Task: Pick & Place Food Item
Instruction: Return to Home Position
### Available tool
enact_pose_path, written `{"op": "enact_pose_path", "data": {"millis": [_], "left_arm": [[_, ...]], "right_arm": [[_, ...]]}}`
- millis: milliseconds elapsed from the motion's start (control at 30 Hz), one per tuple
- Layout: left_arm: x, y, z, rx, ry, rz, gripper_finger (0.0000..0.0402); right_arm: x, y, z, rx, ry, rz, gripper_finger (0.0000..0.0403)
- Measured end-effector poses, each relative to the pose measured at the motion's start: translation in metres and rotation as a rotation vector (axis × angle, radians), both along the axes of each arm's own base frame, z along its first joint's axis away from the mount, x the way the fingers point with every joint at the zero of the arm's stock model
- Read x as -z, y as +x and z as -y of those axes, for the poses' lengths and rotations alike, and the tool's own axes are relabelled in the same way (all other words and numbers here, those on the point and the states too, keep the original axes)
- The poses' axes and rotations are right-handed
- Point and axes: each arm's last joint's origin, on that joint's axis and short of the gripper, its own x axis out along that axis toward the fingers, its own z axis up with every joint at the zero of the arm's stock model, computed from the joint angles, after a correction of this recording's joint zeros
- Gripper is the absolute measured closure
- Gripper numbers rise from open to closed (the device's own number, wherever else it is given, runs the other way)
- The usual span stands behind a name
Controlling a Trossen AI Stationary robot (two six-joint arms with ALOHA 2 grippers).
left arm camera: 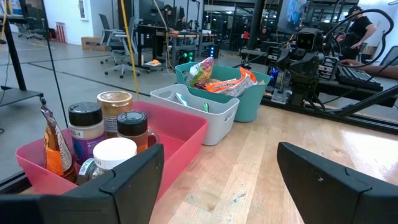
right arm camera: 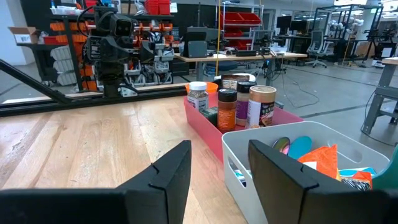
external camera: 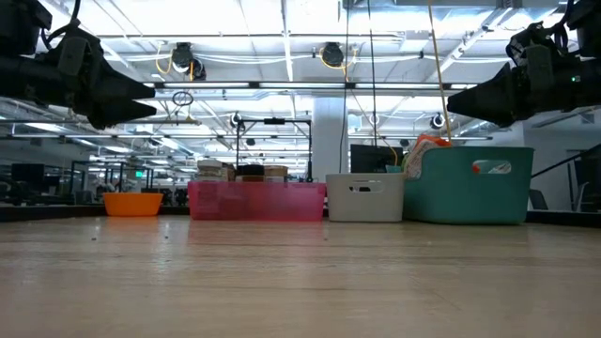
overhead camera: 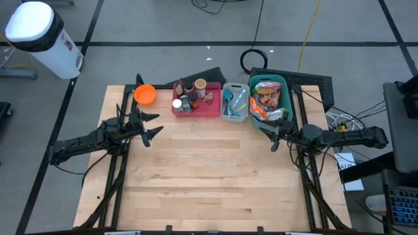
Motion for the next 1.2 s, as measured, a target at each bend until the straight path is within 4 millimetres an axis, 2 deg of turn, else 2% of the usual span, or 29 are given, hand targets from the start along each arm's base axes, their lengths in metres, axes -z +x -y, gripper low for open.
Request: {"op": "enact_pose_path", "data": {"millis": [1200], "left_arm": [[0.0000,0.0000,0.0000,0.000,0.000,0.000,0.0078]], "right_arm": [[0.0001,0.0000,0.0000,0.000,0.000,0.000,0.0250]]}}
